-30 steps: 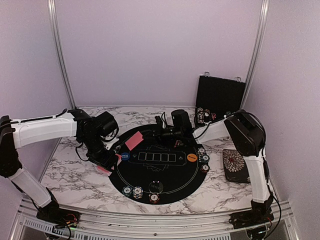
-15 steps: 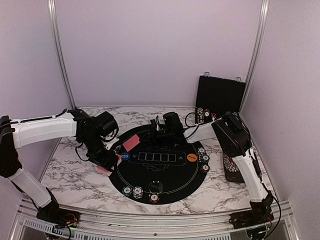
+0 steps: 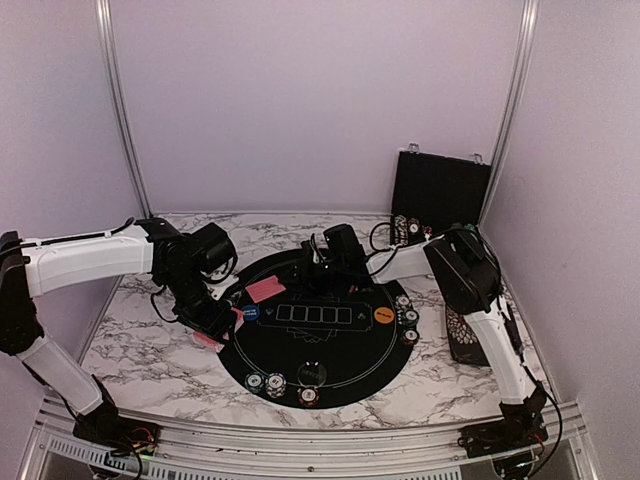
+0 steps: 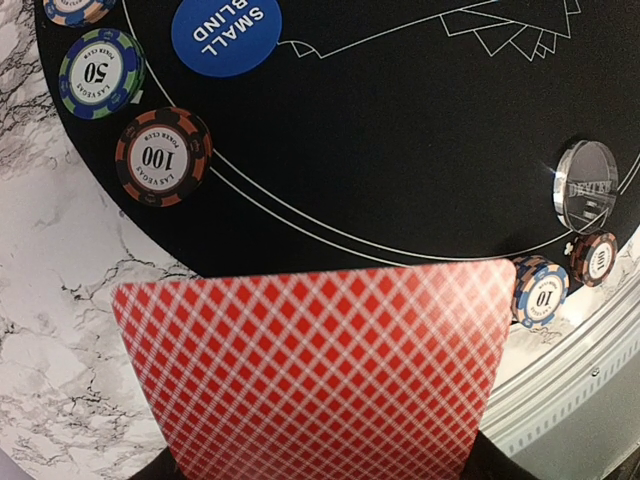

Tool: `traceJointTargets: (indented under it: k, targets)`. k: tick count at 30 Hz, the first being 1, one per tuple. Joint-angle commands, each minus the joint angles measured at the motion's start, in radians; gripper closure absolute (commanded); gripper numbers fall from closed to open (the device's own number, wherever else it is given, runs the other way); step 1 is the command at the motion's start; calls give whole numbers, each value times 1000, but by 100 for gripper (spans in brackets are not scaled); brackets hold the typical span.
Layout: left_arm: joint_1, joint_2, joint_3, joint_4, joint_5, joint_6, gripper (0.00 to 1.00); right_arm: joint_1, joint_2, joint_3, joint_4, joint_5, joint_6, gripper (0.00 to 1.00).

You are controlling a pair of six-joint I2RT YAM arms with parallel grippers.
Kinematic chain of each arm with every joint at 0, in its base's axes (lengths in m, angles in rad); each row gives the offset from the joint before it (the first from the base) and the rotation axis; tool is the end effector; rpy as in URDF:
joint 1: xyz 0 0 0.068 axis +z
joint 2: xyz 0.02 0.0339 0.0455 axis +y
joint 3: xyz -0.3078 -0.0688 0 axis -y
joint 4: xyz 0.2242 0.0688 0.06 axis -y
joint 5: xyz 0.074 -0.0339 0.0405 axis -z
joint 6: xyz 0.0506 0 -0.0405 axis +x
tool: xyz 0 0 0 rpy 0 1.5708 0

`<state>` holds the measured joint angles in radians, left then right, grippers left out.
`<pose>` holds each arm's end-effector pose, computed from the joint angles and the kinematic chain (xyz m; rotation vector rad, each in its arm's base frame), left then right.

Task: Distribute texas hold em gaming equipment
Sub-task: Distribute the poker card in the small blind area.

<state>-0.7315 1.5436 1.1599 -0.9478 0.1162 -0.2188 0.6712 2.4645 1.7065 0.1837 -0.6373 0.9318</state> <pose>0.1981 -0.1857 0.2722 0.7719 2.8632 -0.3165 0.4200 0.3720 0.1335 -0.1172 2.4767 1.5138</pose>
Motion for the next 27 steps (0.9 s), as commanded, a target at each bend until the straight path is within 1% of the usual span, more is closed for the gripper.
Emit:
traceJointTargets:
  k: [1,10,14,19,22,27]
  targets:
    - [5,-4,14,-13,15,13,40,-4,-43,24,-110,75,-88,61]
    - [4,3,23,-15,16,16,40,0,-140,-49,-157,137,-151,39]
    - [5,7,30,-15,18,15,40,1,-195,-97,-143,121,-164,30]
    - [5,9,40,-16,14,12,40,19,-277,-211,-47,13,-121,24]
    - [2,11,47,-16,14,12,41,44,-326,-293,58,-57,-69,23]
    - [-20,14,67,-19,6,16,41,95,-378,-368,125,-127,-27,22]
